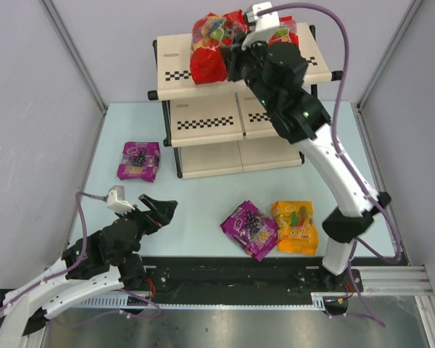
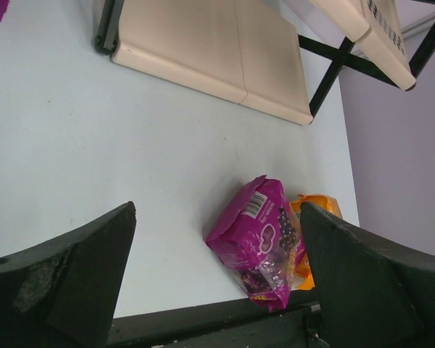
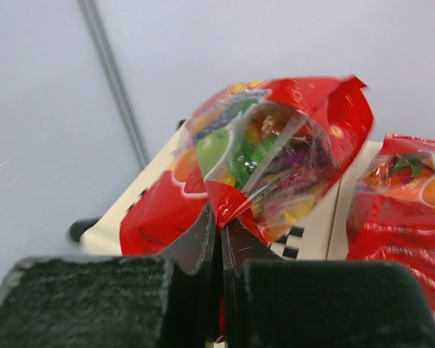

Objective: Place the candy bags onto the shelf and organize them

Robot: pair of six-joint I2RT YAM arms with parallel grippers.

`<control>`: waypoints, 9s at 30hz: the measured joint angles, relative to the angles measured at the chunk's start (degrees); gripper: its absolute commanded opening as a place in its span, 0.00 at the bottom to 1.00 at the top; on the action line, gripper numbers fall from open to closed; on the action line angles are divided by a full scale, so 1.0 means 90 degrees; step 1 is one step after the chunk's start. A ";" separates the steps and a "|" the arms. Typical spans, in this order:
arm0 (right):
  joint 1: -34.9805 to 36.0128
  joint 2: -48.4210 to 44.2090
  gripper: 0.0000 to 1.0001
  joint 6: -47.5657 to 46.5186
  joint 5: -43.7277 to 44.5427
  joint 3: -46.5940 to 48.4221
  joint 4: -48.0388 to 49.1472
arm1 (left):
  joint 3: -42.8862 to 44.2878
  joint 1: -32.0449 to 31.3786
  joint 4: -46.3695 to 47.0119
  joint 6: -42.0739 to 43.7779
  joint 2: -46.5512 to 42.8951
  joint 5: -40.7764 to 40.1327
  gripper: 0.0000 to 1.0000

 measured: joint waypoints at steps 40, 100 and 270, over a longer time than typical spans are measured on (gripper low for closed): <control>-0.2477 0.0869 0.76 0.2426 -0.3764 0.0731 0.0474 | 0.1399 0.0000 0.0525 0.1311 0.0920 0.0391 1.00; -0.2441 -0.0355 0.67 0.0248 -0.1795 -0.0952 0.0954 | 1.2029 0.4265 0.3385 0.5345 1.1290 0.5768 0.48; 0.3966 -0.7638 0.63 0.6535 0.1841 -1.0132 -0.2965 | 0.1103 0.0597 0.3313 0.5765 0.4459 0.6336 1.00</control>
